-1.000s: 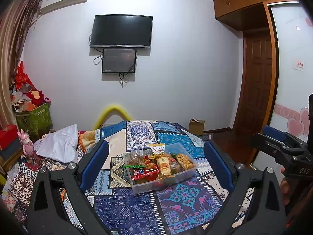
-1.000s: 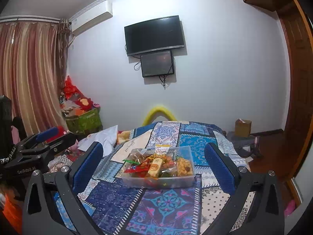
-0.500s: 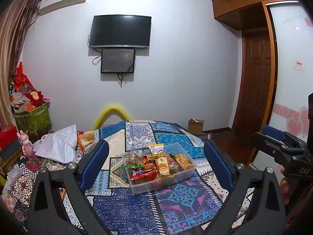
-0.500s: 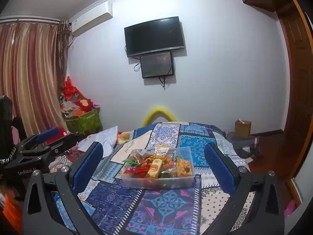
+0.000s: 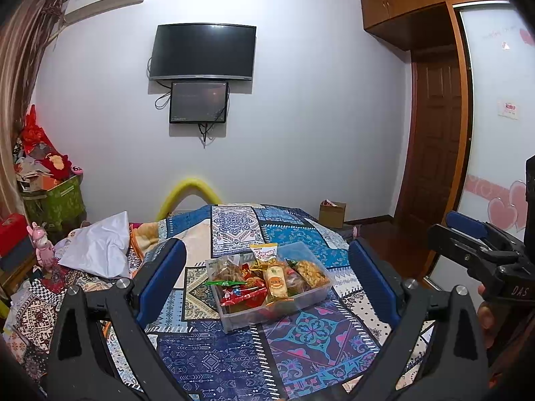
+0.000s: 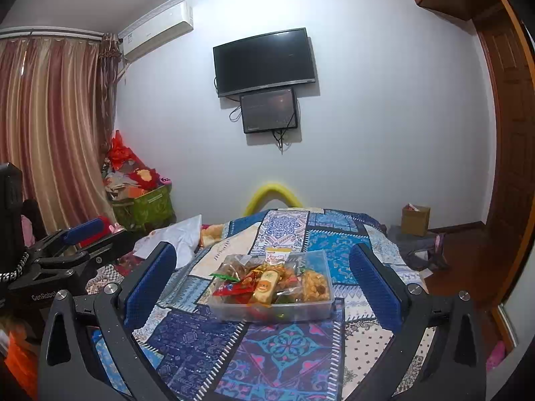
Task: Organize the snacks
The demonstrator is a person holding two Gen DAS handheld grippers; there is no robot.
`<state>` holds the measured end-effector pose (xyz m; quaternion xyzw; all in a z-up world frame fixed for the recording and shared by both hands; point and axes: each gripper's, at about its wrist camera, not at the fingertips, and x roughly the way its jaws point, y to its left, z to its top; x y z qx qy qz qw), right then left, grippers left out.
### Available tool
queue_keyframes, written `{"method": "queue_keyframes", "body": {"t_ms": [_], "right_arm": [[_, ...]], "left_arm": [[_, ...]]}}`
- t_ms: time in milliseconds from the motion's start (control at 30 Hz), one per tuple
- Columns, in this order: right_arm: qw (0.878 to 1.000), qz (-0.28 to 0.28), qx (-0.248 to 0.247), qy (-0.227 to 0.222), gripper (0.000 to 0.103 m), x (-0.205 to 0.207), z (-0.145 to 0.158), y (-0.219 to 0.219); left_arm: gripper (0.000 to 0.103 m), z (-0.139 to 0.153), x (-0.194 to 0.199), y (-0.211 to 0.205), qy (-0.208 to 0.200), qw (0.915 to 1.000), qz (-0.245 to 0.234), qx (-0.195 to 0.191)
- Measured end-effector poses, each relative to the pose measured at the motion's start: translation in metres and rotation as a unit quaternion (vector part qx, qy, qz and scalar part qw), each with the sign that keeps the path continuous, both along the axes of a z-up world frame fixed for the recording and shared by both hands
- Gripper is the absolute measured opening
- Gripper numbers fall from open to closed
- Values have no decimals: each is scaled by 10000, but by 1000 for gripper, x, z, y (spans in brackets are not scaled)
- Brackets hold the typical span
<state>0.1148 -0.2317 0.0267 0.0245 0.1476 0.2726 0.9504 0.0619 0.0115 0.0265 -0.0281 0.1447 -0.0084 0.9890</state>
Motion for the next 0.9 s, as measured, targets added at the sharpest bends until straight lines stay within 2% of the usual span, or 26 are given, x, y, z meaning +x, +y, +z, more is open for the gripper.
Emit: {"method": "queue_keyframes", "body": {"t_ms": [900], "right_arm": [[10000,-2,23,51,103,4,-4,-3]], "left_arm": [[100,-2,0,1,6,10000,-60,-17]]}}
